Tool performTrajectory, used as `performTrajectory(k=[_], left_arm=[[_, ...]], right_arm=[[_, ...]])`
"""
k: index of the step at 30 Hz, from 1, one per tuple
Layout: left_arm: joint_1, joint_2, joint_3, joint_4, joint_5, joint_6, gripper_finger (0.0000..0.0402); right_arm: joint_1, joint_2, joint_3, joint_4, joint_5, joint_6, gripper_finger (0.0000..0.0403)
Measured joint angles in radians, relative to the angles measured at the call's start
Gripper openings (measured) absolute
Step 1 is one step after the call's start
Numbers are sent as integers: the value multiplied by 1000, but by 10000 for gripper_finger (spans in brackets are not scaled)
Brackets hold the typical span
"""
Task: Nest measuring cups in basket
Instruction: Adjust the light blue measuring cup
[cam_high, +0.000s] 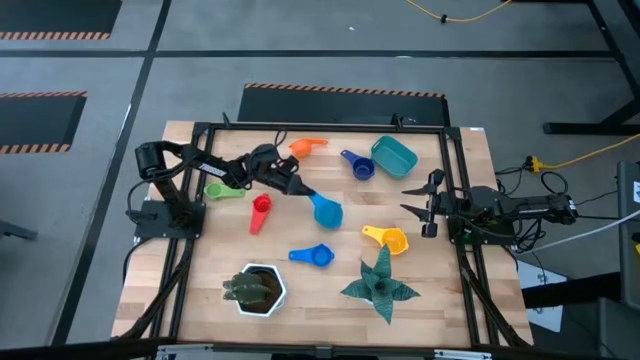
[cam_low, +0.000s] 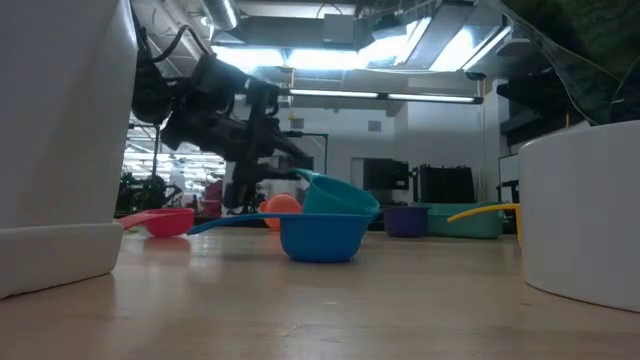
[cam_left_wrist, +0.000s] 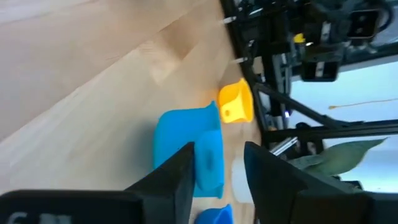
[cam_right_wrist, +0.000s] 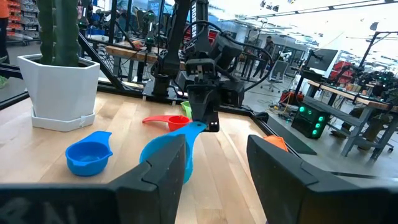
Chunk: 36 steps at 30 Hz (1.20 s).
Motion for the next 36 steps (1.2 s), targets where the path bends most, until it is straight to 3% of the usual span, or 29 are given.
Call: performTrajectory(k=[7,14,36], left_arm=[[1,0,0,-82,-39,67,149],[4,0,0,-100,4,178,149],[83,-7,0,-117,71,213,146]], right_arm=[[0,0,0,0,0,0,176],[0,0,0,0,0,0,176],[0,0,0,0,0,0,176]])
